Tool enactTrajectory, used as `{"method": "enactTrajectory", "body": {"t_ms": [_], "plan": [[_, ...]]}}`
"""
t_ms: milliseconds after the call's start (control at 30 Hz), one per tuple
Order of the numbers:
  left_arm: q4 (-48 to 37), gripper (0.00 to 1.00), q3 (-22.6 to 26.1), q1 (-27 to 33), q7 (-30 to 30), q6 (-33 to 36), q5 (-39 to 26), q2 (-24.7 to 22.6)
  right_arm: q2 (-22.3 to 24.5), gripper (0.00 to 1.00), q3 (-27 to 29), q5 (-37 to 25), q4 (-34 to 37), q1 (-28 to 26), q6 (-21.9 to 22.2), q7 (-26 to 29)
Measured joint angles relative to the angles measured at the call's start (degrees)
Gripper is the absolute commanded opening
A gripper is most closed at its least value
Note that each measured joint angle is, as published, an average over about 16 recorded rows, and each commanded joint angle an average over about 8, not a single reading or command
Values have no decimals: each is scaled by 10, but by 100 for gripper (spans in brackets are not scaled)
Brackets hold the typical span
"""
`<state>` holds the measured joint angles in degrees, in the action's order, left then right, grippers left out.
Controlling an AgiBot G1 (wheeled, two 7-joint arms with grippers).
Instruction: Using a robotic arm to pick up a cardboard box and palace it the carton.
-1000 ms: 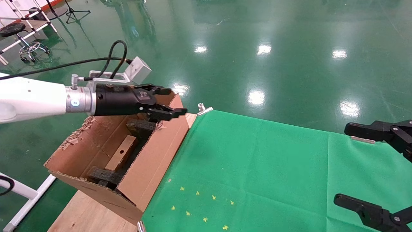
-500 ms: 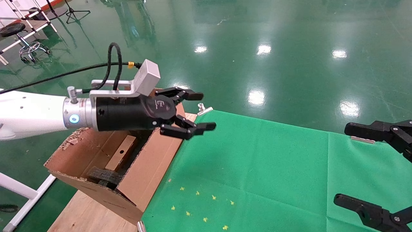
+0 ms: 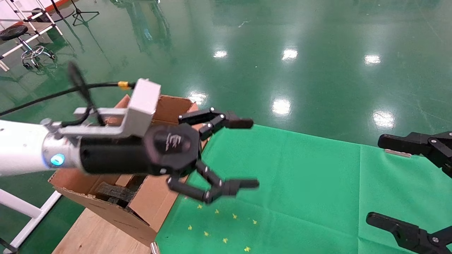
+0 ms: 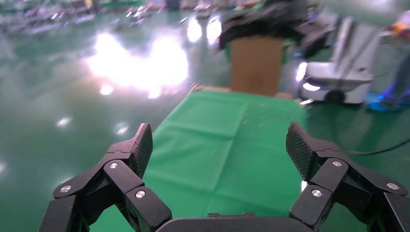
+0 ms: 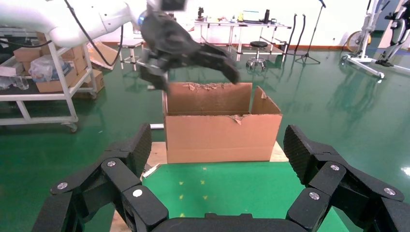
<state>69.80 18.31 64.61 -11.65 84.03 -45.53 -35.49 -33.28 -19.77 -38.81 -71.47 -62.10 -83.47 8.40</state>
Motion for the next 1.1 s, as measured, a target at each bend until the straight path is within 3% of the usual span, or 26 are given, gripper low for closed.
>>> {"method": "enactTrajectory", "body": {"t_ms": [367, 1100], "plan": [[50, 100, -30, -40, 11, 22, 49, 6, 0, 100, 0, 0, 0, 0, 0, 0], [40, 100, -24, -33, 9, 18, 39, 5, 0, 100, 0, 0, 0, 0, 0, 0]]}}
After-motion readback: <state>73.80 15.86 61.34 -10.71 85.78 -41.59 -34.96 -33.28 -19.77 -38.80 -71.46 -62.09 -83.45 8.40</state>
